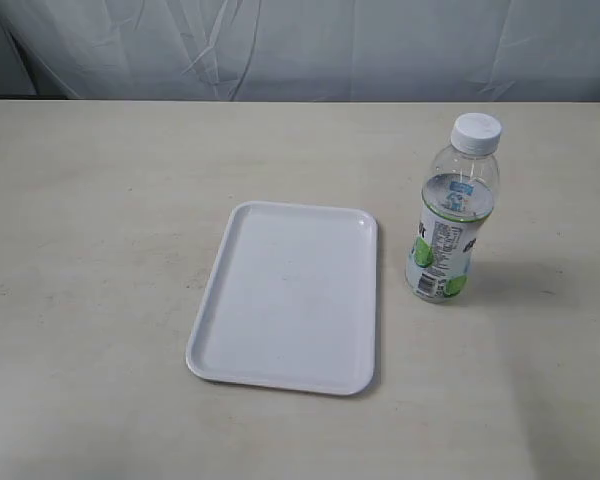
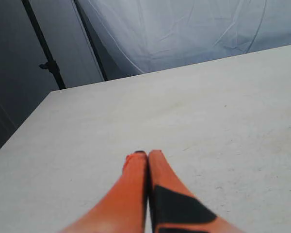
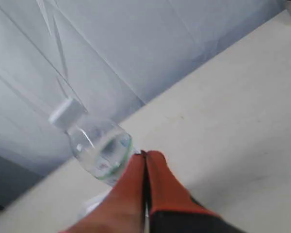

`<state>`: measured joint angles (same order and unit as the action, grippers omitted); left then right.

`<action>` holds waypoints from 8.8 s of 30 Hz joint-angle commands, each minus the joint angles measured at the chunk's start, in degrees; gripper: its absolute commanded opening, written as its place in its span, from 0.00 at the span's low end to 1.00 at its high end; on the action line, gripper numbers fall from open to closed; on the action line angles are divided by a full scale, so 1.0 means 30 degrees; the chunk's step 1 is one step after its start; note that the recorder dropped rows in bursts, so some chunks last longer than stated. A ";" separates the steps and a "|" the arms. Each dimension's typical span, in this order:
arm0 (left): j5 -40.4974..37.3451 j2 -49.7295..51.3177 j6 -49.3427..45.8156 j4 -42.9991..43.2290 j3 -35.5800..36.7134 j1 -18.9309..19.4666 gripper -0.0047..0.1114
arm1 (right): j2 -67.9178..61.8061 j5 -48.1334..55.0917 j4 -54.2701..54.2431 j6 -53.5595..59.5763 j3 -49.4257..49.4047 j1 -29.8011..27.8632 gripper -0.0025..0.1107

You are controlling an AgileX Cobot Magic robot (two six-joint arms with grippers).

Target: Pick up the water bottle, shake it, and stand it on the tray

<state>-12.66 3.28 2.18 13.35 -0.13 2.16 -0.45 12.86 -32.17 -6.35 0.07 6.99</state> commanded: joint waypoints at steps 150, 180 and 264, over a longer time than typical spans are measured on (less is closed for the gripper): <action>0.0255 -0.0080 0.0133 -0.0070 0.0042 0.0015 0.04 | -3.0056 -1.4903 0.2060 0.0074 0.8462 0.9887 0.94; 0.0255 -0.0080 0.0133 -0.0070 0.0042 0.0015 0.04 | -3.0056 -1.4275 0.4234 0.5313 0.9509 0.9887 0.94; 0.0255 -0.0080 0.0133 -0.0070 0.0042 0.0015 0.04 | -2.3457 0.4660 3.1650 -2.1006 1.6349 1.3273 0.02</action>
<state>-12.66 3.28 2.18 13.35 -0.13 2.16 -71.24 11.60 60.67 -63.92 48.54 50.06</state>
